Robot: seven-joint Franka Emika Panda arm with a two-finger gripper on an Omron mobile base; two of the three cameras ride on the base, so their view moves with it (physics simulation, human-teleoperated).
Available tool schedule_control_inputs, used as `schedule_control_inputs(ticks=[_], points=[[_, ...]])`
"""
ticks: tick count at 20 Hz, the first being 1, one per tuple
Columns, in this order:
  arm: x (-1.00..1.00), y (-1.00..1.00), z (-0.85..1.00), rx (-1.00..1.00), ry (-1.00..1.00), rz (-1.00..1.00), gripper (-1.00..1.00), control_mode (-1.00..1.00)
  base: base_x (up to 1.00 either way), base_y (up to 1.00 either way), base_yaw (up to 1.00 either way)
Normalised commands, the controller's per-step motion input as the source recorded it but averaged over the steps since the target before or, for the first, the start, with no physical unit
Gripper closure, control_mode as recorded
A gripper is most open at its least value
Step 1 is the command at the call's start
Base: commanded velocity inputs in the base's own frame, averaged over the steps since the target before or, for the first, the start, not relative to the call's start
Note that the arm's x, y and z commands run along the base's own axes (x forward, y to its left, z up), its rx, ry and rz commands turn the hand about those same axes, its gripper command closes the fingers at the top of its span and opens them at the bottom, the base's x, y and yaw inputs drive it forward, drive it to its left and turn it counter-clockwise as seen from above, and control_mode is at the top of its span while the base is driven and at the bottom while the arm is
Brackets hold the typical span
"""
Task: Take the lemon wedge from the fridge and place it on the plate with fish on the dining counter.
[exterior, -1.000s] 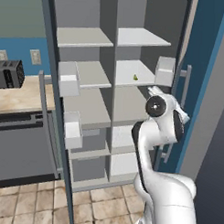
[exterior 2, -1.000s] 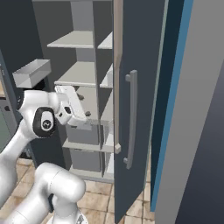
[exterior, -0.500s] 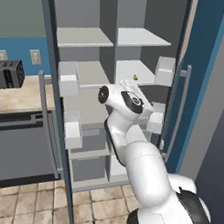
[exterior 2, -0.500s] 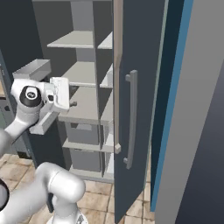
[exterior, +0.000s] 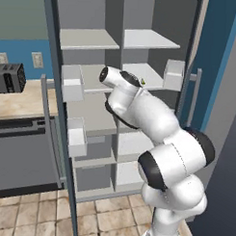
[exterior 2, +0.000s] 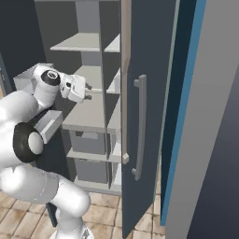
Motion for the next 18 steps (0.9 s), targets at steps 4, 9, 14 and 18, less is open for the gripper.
schedule_control_inputs(ticks=[4,9,14,18], points=[[0.73,-0.24,0.02,0.0,0.15,-0.06,-1.0,-1.0,0.0,0.0,0.0],[0.68,-0.35,0.0,0.0,0.08,-0.15,-1.0,-1.0,0.0,0.0,0.0],[0.52,-0.31,0.0,0.0,0.01,-0.2,-1.0,-1.0,0.0,0.0,0.0],[0.24,-0.15,0.0,0.0,0.0,-0.1,-1.0,-1.0,0.0,0.0,0.0]])
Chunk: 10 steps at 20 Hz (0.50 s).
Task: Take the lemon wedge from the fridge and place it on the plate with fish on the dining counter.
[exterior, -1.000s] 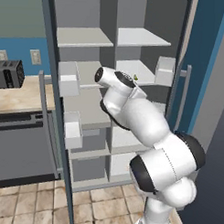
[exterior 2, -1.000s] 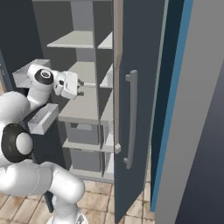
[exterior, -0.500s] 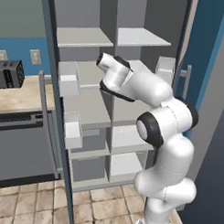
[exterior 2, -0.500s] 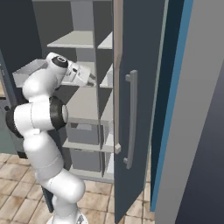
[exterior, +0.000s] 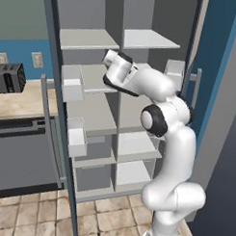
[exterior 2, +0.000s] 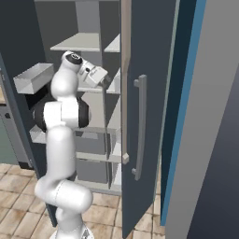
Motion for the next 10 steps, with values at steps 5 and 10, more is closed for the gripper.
schedule_control_inputs(ticks=[5,10], points=[[0.28,-0.23,-0.01,0.0,0.0,-0.09,-1.0,-1.0,0.0,0.0,0.0],[0.29,-0.56,-0.1,-0.01,0.0,-0.13,-1.0,-1.0,0.0,0.0,0.0]])
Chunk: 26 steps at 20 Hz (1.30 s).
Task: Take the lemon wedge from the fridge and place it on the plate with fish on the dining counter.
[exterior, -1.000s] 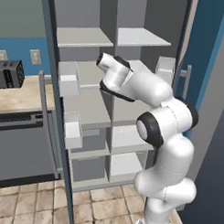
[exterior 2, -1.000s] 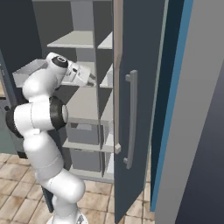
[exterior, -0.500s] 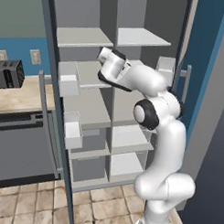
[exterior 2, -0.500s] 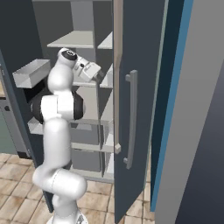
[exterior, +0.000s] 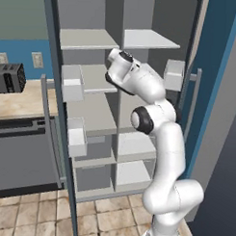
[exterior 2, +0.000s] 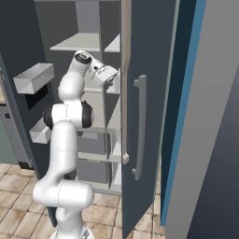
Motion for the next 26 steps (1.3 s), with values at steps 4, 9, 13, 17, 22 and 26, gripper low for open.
schedule_control_inputs(ticks=[4,9,13,17,22,26], points=[[0.14,-0.68,-0.07,0.0,0.0,-0.11,-1.0,-1.0,0.0,0.0,0.0],[0.01,-0.69,-0.03,0.0,0.0,-0.09,-1.0,-1.0,0.0,0.0,0.0],[-0.29,-0.97,0.0,0.01,0.0,-0.12,-1.0,-1.0,0.0,0.0,0.0],[-0.86,-1.0,0.0,0.09,0.0,-0.13,-1.0,-1.0,0.0,0.0,0.0],[-1.0,-0.93,0.01,0.13,-0.06,-0.06,-1.0,-1.0,0.0,0.0,0.0],[-1.0,0.52,-0.01,0.01,-0.02,0.33,-1.0,-1.0,0.0,0.0,0.0]])
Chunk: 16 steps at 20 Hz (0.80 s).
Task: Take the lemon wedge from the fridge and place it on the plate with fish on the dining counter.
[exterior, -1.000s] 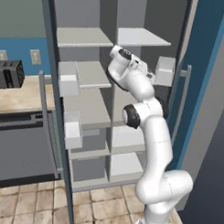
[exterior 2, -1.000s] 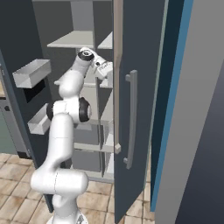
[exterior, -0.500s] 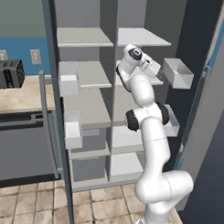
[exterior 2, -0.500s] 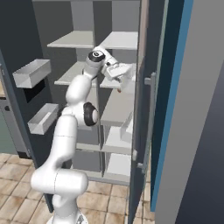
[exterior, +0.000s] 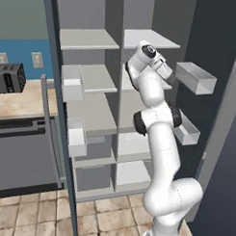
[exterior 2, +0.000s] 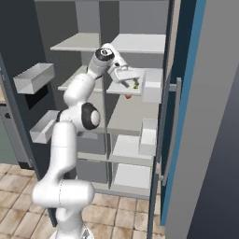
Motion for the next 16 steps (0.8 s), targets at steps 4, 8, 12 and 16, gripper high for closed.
schedule_control_inputs(ticks=[4,8,12,16], points=[[-1.0,0.87,-0.27,0.11,0.0,0.43,-1.0,-1.0,0.0,0.0,0.0],[-1.0,0.8,-0.41,0.15,0.0,0.42,-1.0,-1.0,0.0,0.0,0.0],[-1.0,0.38,-0.3,0.13,0.0,0.42,-1.0,-1.0,0.0,0.0,0.0],[-1.0,0.02,-0.03,0.32,-0.03,0.39,-1.0,-1.0,0.0,0.0,0.0]])
